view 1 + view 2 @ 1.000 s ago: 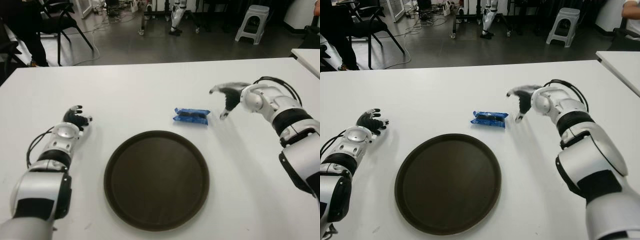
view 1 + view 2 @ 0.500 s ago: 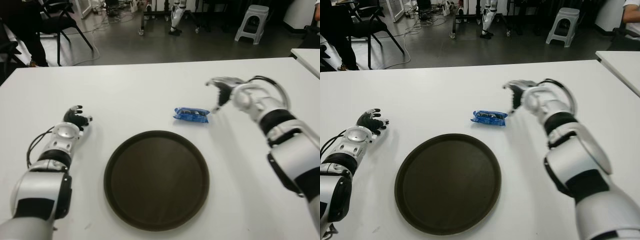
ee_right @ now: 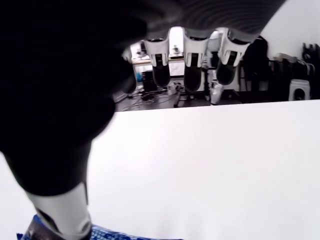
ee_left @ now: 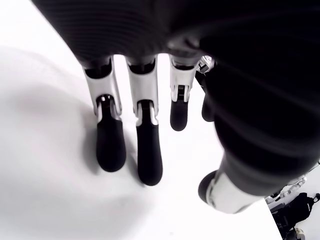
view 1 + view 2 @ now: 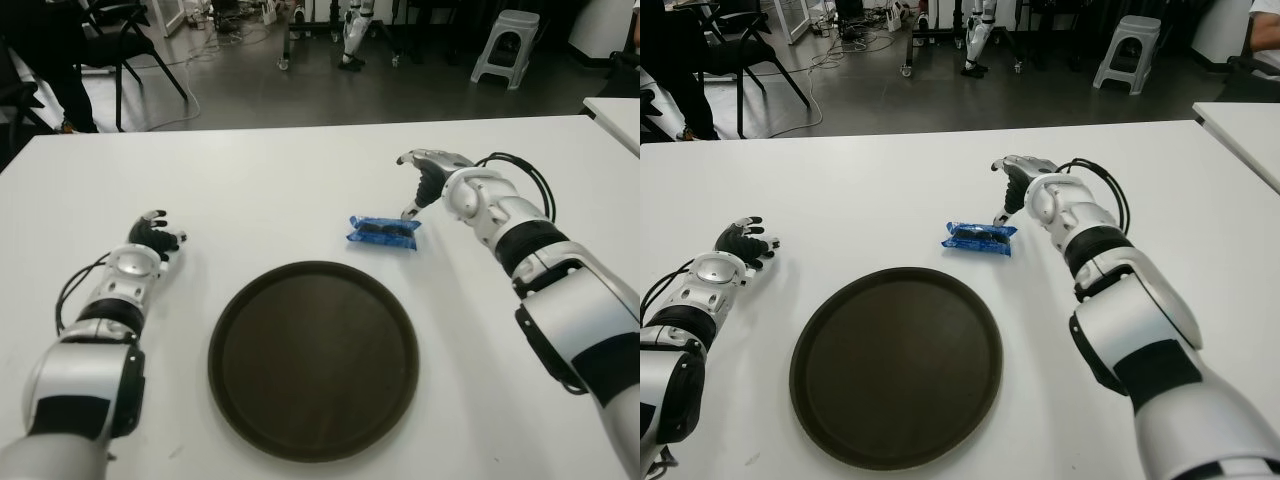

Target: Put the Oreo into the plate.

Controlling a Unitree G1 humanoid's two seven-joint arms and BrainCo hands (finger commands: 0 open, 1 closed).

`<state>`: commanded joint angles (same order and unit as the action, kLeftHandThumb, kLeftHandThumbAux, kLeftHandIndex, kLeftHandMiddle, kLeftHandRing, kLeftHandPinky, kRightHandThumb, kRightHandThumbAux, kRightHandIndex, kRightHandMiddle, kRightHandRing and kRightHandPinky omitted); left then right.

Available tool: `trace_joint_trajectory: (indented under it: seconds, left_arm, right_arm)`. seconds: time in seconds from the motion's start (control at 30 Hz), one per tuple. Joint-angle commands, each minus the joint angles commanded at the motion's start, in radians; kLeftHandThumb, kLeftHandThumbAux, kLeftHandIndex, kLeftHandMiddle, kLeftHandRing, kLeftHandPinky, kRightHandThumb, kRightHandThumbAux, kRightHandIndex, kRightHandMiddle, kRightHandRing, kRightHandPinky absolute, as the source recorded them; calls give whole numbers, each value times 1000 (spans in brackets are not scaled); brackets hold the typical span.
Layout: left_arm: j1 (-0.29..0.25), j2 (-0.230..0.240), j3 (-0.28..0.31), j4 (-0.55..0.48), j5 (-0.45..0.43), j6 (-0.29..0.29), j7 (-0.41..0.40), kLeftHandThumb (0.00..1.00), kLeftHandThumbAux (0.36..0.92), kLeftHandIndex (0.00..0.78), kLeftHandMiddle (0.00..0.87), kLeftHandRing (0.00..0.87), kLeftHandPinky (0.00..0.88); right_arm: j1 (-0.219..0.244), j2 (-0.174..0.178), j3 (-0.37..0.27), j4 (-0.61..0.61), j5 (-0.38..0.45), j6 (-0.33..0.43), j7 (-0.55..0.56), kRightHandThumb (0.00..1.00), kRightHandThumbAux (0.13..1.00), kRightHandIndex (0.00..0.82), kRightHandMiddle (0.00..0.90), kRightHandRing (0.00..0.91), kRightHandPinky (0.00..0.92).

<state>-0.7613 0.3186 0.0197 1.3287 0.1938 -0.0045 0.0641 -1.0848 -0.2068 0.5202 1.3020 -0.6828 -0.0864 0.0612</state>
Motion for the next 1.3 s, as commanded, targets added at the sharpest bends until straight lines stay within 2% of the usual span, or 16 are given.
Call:
trace_joint_trajectory:
  seconds: [0.1, 0.33, 0.73, 1.07, 1.3]
  left_arm:
    - [-3, 1, -7, -1, 8, 2, 5, 168, 810, 131, 166, 191, 178]
    - [-2, 2, -9, -3, 9, -4, -4, 160, 828, 125, 152, 180, 166]
    - [-3, 1, 2, -2, -1, 3, -5, 139, 819, 135, 152, 178, 164]
    - [-4, 2, 4, -3, -2, 3, -13, 113, 837, 123, 142, 170, 157]
    - [-3, 1, 9, -1, -5, 2, -8, 153, 845, 129, 139, 166, 160]
  right_arm:
    - [7, 25, -15, -4, 20, 31, -5, 0, 800, 44, 66, 59, 27]
    - [19, 59, -57, -62, 71, 50, 30, 0, 777, 54, 82, 60, 19]
    - [22, 42, -64, -73, 90, 8, 54, 0, 721, 90, 117, 96, 33]
    - [22, 42, -73, -75, 99, 11, 38, 0, 725, 102, 132, 118, 57]
    - [20, 40, -88, -80, 125, 7, 71, 0, 737, 104, 136, 126, 72]
